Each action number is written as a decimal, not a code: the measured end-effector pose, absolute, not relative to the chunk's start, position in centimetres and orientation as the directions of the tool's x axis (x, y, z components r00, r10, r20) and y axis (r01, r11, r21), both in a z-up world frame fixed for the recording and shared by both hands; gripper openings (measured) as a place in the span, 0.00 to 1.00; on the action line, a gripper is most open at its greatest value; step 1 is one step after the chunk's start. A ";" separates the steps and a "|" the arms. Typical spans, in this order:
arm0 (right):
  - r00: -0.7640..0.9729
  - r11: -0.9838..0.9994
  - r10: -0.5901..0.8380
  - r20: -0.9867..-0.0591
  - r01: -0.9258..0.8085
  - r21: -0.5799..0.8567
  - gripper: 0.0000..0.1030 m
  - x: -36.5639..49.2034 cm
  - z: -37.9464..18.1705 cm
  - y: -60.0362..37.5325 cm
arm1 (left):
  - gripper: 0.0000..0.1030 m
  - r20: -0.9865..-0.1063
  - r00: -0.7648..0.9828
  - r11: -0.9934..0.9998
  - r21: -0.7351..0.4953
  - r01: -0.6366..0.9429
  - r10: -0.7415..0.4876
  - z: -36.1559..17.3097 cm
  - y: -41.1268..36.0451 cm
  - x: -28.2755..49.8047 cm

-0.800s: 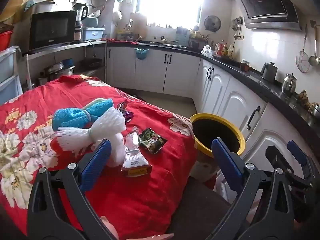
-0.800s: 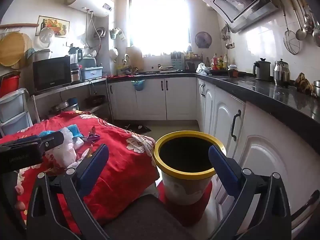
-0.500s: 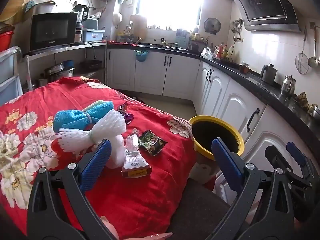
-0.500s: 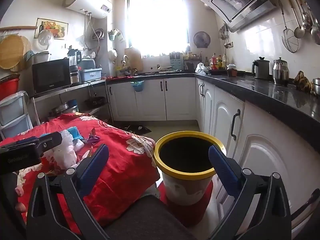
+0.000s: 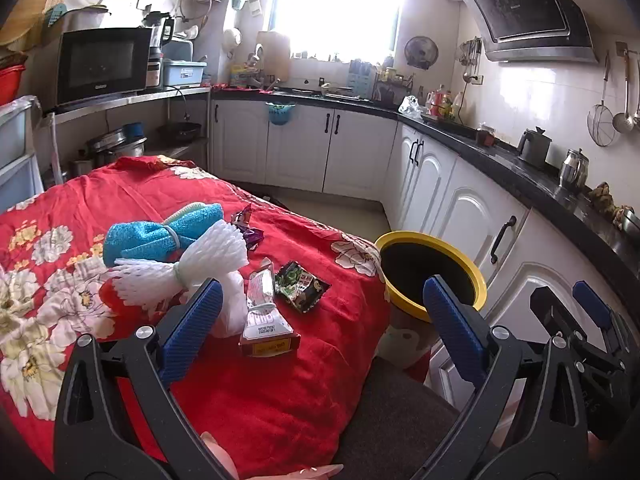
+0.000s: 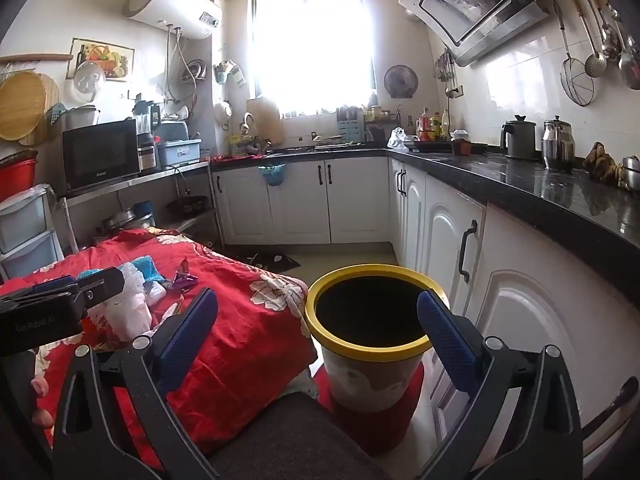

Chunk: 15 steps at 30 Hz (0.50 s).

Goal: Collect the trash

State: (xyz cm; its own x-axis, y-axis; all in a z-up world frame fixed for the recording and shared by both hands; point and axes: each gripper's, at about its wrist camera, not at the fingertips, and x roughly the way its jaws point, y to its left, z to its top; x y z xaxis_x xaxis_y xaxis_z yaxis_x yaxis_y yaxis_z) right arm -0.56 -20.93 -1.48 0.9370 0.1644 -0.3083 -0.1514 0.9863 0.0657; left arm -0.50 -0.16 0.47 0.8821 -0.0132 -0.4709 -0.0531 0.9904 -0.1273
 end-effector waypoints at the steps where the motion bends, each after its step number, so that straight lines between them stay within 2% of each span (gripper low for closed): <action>1: 0.937 0.986 0.164 -0.309 -0.150 0.066 0.94 -0.5 -1.5 -20.9 | 0.90 -0.472 0.881 0.990 -0.128 -0.054 -0.013 0.5 -0.2 -0.5; 15: 0.937 0.986 0.164 -0.308 -0.150 0.067 0.94 -0.6 -1.5 -21.0 | 0.90 -0.470 0.883 0.991 -0.119 -0.057 -0.006 0.5 -0.2 -0.4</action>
State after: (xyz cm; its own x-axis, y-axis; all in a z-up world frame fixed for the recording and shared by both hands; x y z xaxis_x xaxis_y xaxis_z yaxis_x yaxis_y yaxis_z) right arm -0.58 -21.01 -1.52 0.9371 0.1636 -0.3085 -0.1503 0.9864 0.0666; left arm -0.40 -0.21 0.47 0.8827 -0.0055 -0.4699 -0.0569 0.9913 -0.1185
